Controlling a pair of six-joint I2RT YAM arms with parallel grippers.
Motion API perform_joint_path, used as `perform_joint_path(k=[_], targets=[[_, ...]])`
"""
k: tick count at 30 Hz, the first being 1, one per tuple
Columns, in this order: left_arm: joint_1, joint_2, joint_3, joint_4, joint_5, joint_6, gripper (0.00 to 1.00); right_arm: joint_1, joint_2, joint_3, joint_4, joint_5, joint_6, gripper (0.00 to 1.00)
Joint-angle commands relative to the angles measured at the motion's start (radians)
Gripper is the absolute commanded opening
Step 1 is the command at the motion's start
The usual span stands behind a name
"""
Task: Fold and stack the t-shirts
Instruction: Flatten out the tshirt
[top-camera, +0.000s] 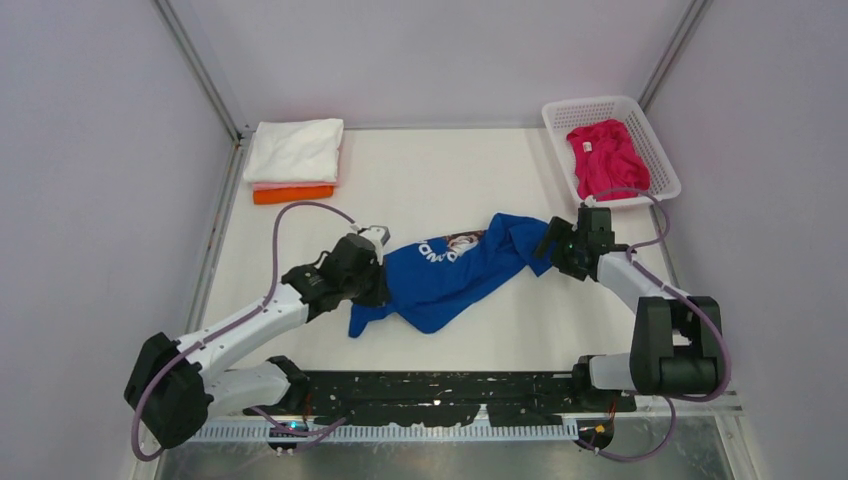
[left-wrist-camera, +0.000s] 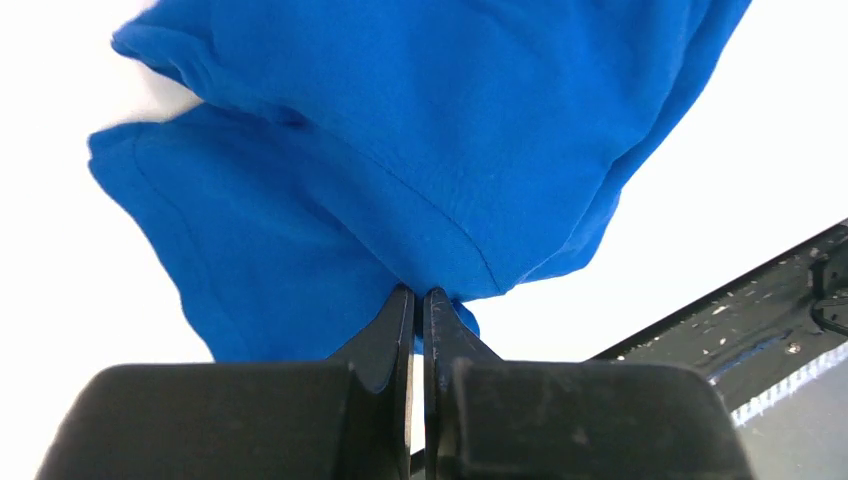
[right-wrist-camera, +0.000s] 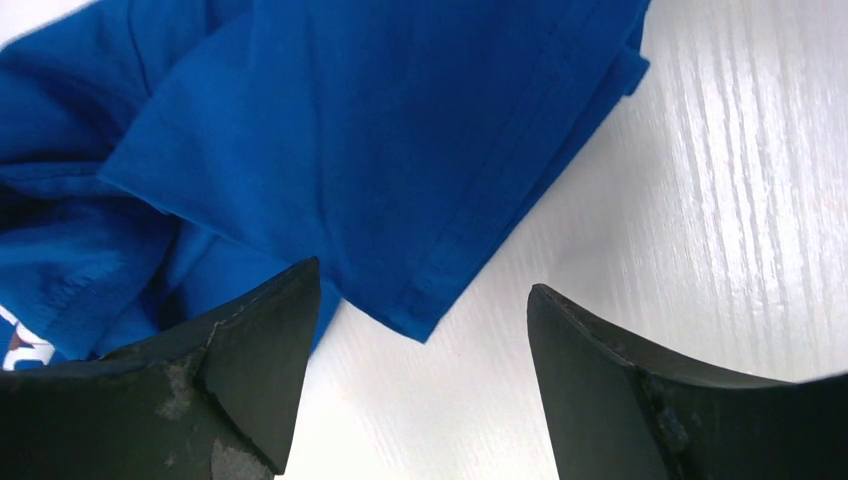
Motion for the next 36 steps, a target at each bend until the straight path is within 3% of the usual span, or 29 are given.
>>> perform_joint_path(k=[1, 15, 21, 24, 25, 29, 36], targets=[[-0.004, -0.069, 0.026, 0.014, 0.003, -0.021, 0.00, -0.002, 0.023, 0.067, 0.079, -0.017, 0.022, 0.82], [-0.004, -0.005, 0.122, -0.184, 0.030, 0.020, 0.00, 0.012, 0.227, 0.205, 0.080, 0.106, 0.046, 0.80], [-0.004, 0.046, 0.128, -0.254, 0.048, 0.028, 0.00, 0.061, 0.281, 0.238, 0.057, 0.160, 0.028, 0.71], [-0.004, 0.050, 0.133, -0.258, 0.039, 0.023, 0.00, 0.069, 0.298, 0.243, 0.058, 0.161, 0.025, 0.43], [-0.004, 0.047, 0.135, -0.255, 0.038, 0.021, 0.00, 0.069, 0.298, 0.243, 0.060, 0.161, 0.026, 0.30], [-0.004, 0.011, 0.135, -0.228, -0.003, 0.004, 0.00, 0.071, 0.273, 0.238, 0.064, 0.181, 0.019, 0.07], [0.026, -0.066, 0.140, -0.184, -0.019, 0.012, 0.00, 0.072, 0.126, 0.178, 0.152, 0.183, -0.001, 0.05]])
